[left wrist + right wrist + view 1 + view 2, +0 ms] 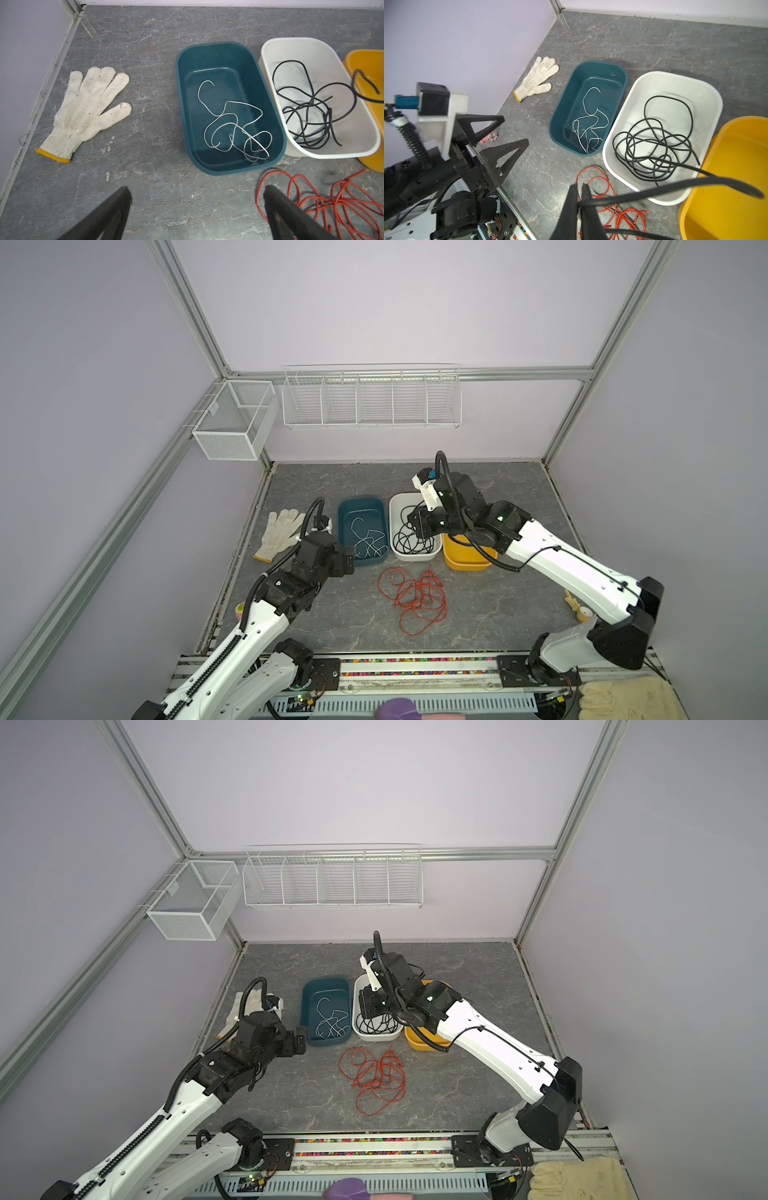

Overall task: Untangle the cables
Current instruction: 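Lower the black wire into the white tub and open the right gripper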

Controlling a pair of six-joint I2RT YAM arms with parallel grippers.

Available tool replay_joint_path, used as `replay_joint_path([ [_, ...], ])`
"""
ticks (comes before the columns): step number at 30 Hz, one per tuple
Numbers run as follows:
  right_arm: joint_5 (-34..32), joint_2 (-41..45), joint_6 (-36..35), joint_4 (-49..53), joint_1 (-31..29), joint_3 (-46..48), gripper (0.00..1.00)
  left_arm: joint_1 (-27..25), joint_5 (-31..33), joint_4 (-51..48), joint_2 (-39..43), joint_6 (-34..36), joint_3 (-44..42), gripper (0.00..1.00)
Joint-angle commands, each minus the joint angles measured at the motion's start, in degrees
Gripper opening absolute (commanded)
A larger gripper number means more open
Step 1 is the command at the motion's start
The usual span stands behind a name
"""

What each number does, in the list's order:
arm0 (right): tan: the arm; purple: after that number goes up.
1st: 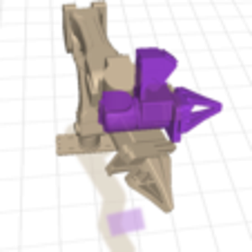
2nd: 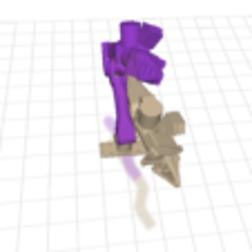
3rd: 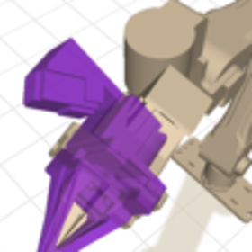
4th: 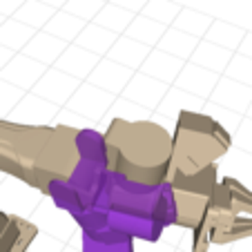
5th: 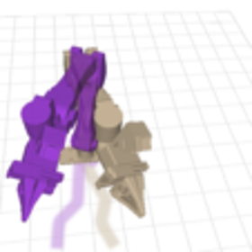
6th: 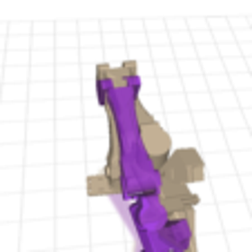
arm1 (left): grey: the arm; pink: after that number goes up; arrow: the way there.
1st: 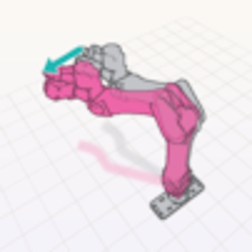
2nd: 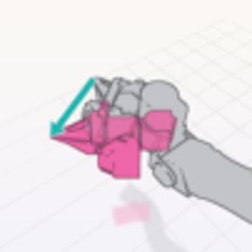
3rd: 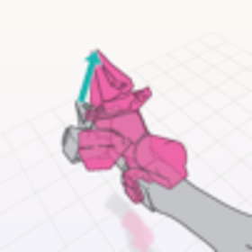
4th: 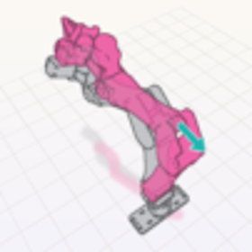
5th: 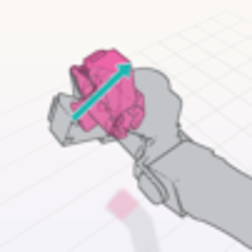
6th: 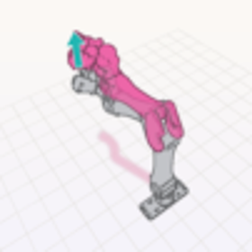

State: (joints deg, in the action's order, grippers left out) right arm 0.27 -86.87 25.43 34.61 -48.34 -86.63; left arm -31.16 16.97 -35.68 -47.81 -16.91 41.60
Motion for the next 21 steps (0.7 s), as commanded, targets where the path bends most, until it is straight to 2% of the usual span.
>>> replay_joint_path([
  [1, 5.1, -3.9, -0.3, -1.9, 2.3, -1.7, 0.07, -0.2, 0.7, -0.5, -0.2, 0.5, -0.6, 0.99],
  [8, 9.2, -13.2, 0.8, -3.3, 5.9, -2.0, 0.06, -0.2, 0.6, -0.3, -0.3, 0.6, -0.7, 0.99],
  [21, 10.3, -29.2, -0.2, -4.8, 8.0, -4.2, 0.07, -0.2, 0.6, 0.1, -0.6, 0.8, -0.7, 0.99],
])
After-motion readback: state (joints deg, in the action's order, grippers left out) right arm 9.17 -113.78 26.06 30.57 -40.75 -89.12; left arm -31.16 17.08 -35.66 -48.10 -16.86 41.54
